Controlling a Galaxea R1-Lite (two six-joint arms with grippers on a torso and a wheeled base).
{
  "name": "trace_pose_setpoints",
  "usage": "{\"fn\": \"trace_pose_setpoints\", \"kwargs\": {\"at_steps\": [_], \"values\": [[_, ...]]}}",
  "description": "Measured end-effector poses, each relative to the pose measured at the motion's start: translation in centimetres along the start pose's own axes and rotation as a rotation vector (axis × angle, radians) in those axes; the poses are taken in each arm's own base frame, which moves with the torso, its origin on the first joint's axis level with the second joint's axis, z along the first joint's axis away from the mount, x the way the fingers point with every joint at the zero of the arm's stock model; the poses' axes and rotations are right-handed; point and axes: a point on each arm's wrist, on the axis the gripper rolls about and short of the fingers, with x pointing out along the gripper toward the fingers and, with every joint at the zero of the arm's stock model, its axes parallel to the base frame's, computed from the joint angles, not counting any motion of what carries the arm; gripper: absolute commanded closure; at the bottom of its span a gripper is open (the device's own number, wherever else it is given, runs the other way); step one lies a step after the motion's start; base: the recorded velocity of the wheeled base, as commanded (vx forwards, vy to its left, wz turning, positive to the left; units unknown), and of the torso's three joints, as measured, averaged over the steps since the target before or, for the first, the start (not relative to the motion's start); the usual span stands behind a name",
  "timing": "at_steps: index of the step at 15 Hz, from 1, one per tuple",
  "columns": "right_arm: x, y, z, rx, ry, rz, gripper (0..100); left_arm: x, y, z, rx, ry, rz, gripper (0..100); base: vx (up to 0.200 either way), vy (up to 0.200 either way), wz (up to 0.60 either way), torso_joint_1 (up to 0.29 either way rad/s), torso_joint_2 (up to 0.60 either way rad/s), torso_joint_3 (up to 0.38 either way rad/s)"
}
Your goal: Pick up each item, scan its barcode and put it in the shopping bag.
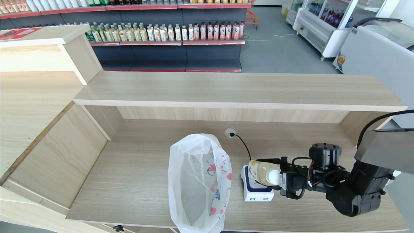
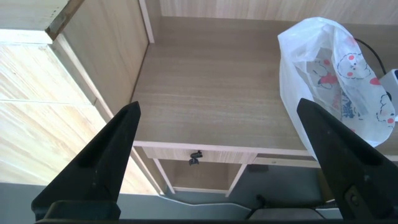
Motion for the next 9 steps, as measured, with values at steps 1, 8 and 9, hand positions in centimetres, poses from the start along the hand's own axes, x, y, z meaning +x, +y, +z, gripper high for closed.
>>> {"fn": "trace_pose_setpoints", "kwargs": {"at_steps": [1, 8, 9], "values": [[0.0, 0.0, 0.0, 0.000, 0.000, 0.000, 100, 0.0, 0.0, 0.0, 0.000, 0.000, 0.000, 0, 0.000, 0.000, 0.00, 0.000, 0.00, 0.000], [-2.1, -3.3, 2.6, 0.237, -0.021, -0.083, 100, 0.0, 0.0, 0.0, 0.000, 0.000, 0.000, 0, 0.000, 0.000, 0.00, 0.000, 0.00, 0.000], [-2.9, -4.2, 3.8, 0.328, -0.030, -0.113, 100, 0.0, 0.0, 0.0, 0.000, 0.000, 0.000, 0, 0.000, 0.000, 0.00, 0.000, 0.00, 0.000]]}}
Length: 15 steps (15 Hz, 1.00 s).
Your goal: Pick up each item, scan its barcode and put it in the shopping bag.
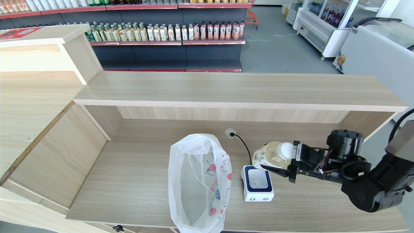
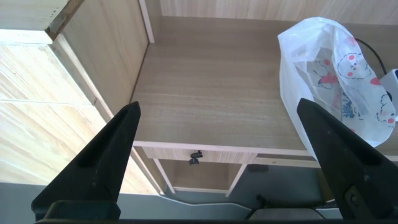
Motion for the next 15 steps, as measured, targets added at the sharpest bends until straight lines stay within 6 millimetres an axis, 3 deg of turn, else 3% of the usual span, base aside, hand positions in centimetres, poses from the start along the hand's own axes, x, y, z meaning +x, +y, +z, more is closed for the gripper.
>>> {"fn": "trace_pose_setpoints", "kwargs": {"at_steps": [4, 8, 11, 15], "values": [[-3.0, 0.3, 4.1, 0.448, 0.084, -0.210, 100, 0.0, 0.0, 0.0, 0.000, 0.000, 0.000, 0, 0.000, 0.000, 0.00, 0.000, 0.00, 0.000], [-2.6, 2.8, 8.5, 0.822, 0.092, -0.447, 100, 0.0, 0.0, 0.0, 0.000, 0.000, 0.000, 0, 0.000, 0.000, 0.00, 0.000, 0.00, 0.000], [-1.5, 5.4, 10.9, 0.943, 0.089, -0.447, 100, 0.0, 0.0, 0.0, 0.000, 0.000, 0.000, 0, 0.000, 0.000, 0.00, 0.000, 0.00, 0.000], [-0.6, 6.7, 11.3, 0.956, 0.108, -0.406, 100, 0.0, 0.0, 0.0, 0.002, 0.000, 0.000, 0, 0.000, 0.000, 0.00, 0.000, 0.00, 0.000]]}}
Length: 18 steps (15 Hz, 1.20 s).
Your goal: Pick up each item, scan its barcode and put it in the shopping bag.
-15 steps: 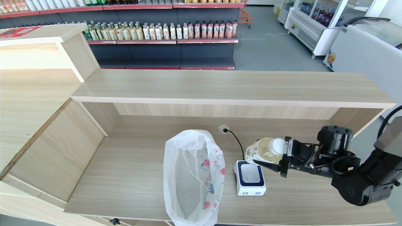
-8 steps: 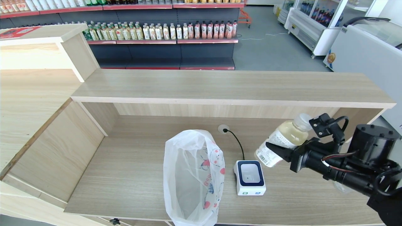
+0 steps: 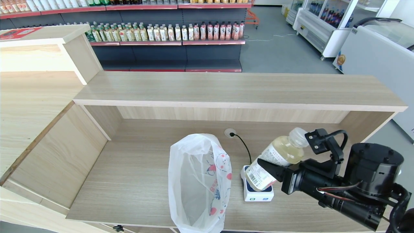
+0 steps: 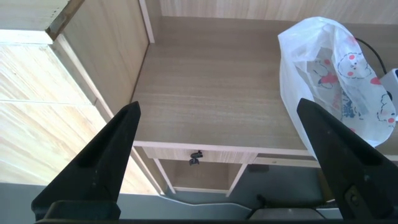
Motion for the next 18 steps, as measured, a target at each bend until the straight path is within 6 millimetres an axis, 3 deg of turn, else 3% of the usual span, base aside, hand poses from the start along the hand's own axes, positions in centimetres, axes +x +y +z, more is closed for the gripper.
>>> {"fn": "trace_pose_setpoints", "kwargs": {"at_steps": [6, 12, 15, 18], "values": [[1.3, 0.9, -1.2, -0.010, 0.042, 0.008, 100, 0.0, 0.0, 0.0, 0.001, 0.000, 0.000, 0, 0.000, 0.000, 0.00, 0.000, 0.00, 0.000], [4.4, 2.3, -2.8, -0.053, 0.075, 0.018, 100, 0.0, 0.0, 0.0, 0.000, 0.000, 0.000, 0, 0.000, 0.000, 0.00, 0.000, 0.00, 0.000], [6.3, 3.2, -3.2, -0.062, 0.001, 0.043, 100, 0.0, 0.0, 0.0, 0.000, 0.000, 0.000, 0, 0.000, 0.000, 0.00, 0.000, 0.00, 0.000], [7.1, 3.2, -5.1, -0.064, 0.044, 0.041, 100, 0.0, 0.0, 0.0, 0.000, 0.000, 0.000, 0, 0.000, 0.000, 0.00, 0.000, 0.00, 0.000]]}}
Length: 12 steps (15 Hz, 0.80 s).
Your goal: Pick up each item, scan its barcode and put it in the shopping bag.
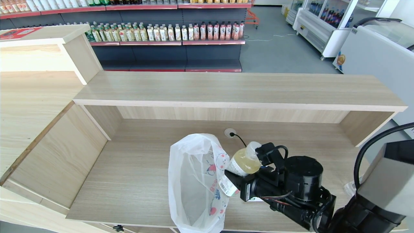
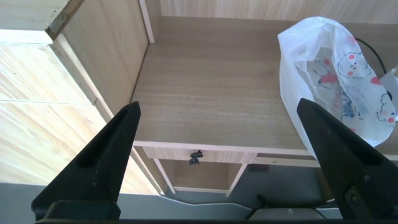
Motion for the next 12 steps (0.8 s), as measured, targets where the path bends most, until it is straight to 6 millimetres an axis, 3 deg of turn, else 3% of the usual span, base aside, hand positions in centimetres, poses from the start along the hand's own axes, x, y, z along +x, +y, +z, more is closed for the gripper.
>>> {"fn": "trace_pose_setpoints", "kwargs": {"at_steps": [12], "values": [[9.1, -1.4, -6.6, -0.245, -0.053, -0.014, 100, 0.0, 0.0, 0.0, 0.003, 0.000, 0.000, 0, 0.000, 0.000, 0.00, 0.000, 0.00, 0.000]]}}
